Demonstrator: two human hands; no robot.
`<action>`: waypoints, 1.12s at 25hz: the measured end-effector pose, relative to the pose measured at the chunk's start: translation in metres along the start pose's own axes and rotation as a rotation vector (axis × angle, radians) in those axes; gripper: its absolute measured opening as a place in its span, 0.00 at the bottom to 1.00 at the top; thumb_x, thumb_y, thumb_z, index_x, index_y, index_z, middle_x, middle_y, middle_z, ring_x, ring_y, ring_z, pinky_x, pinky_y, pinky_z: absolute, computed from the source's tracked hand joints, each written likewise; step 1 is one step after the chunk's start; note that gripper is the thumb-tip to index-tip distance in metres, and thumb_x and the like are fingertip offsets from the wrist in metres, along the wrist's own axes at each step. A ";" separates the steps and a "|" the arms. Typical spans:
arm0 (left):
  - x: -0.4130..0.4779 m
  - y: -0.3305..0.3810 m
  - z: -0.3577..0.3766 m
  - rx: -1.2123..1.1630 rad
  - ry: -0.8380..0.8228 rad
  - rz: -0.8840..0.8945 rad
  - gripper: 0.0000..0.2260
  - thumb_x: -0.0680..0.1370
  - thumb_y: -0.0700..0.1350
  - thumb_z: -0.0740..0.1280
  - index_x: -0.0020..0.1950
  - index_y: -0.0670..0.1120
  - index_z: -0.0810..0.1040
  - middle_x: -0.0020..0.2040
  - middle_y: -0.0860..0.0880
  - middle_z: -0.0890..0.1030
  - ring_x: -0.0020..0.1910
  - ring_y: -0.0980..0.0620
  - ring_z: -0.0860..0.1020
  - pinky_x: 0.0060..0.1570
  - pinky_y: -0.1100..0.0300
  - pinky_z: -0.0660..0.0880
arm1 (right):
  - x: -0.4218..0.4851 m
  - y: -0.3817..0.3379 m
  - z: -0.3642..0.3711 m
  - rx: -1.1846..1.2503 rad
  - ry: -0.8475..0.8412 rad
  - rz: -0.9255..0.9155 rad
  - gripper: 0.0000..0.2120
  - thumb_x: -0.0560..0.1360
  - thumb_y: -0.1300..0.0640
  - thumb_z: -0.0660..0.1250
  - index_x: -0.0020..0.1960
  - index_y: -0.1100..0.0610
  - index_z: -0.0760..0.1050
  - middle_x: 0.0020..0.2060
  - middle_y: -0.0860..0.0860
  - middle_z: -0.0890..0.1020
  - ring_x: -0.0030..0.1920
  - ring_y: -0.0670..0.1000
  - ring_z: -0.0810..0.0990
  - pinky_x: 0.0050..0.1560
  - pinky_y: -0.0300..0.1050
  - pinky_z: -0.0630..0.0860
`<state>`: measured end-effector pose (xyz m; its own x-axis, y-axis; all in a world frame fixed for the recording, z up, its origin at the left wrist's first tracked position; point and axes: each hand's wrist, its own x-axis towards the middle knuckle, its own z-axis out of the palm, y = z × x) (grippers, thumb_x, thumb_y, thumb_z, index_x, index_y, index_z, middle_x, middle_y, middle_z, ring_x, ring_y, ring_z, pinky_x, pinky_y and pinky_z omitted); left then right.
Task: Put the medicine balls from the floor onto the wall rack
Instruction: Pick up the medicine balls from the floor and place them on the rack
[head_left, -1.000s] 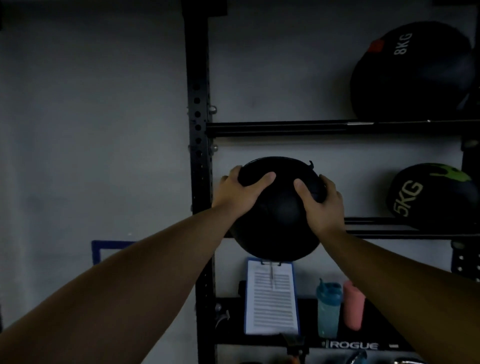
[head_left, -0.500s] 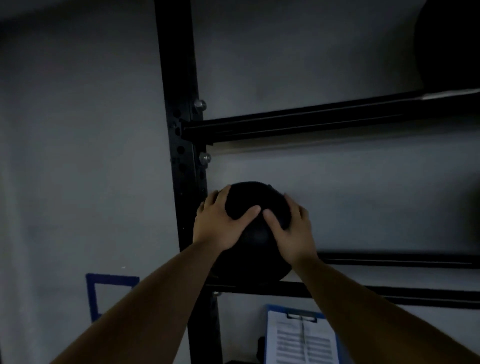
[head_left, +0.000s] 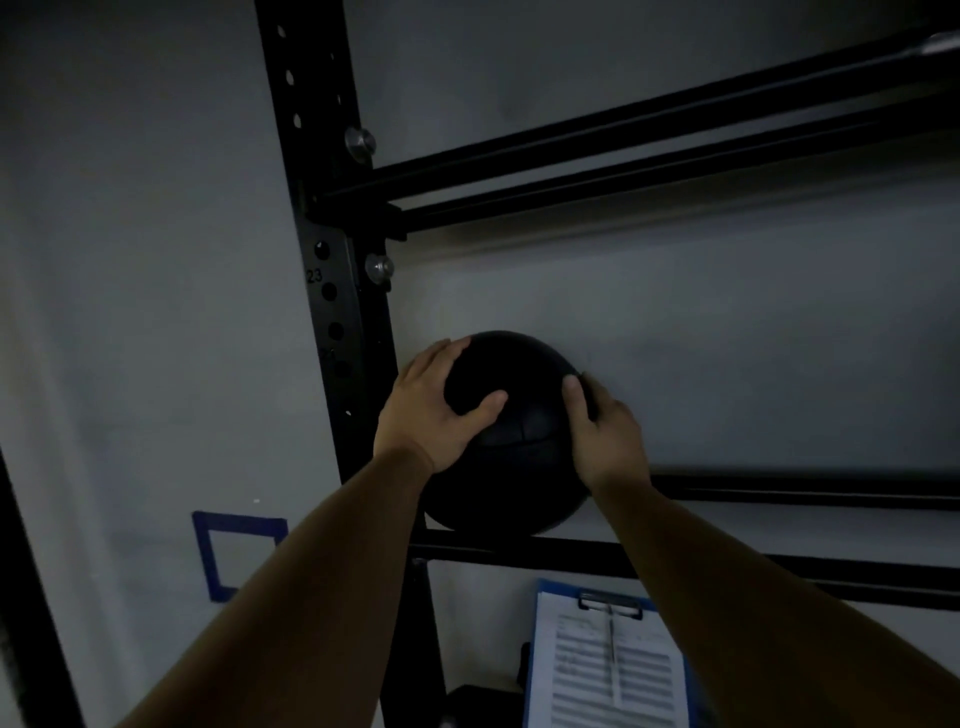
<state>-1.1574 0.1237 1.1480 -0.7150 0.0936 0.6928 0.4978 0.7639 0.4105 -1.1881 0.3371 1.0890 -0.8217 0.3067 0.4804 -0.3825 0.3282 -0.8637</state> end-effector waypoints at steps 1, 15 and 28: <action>-0.006 0.007 -0.004 0.036 -0.039 -0.032 0.46 0.71 0.77 0.61 0.85 0.58 0.64 0.86 0.52 0.65 0.83 0.46 0.65 0.79 0.42 0.67 | -0.007 -0.005 -0.004 -0.035 -0.028 0.021 0.40 0.76 0.21 0.49 0.79 0.44 0.68 0.66 0.57 0.79 0.66 0.62 0.80 0.69 0.55 0.76; -0.186 0.025 -0.134 0.211 -0.516 -0.068 0.32 0.66 0.79 0.62 0.56 0.59 0.85 0.60 0.57 0.87 0.59 0.51 0.84 0.62 0.50 0.81 | -0.240 -0.113 -0.087 -0.558 -0.201 0.082 0.26 0.81 0.36 0.65 0.70 0.54 0.76 0.64 0.54 0.82 0.60 0.55 0.81 0.60 0.50 0.79; -0.426 0.015 -0.260 0.034 -0.761 0.084 0.16 0.75 0.70 0.72 0.48 0.59 0.79 0.56 0.54 0.87 0.59 0.49 0.84 0.62 0.49 0.80 | -0.597 -0.174 -0.077 -0.601 -0.049 0.417 0.18 0.79 0.39 0.67 0.60 0.52 0.79 0.53 0.53 0.86 0.53 0.56 0.85 0.57 0.52 0.82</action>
<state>-0.7175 -0.0701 1.0130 -0.8227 0.5563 0.1167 0.5585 0.7530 0.3479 -0.5983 0.1662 0.9642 -0.8718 0.4773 0.1098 0.2528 0.6306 -0.7338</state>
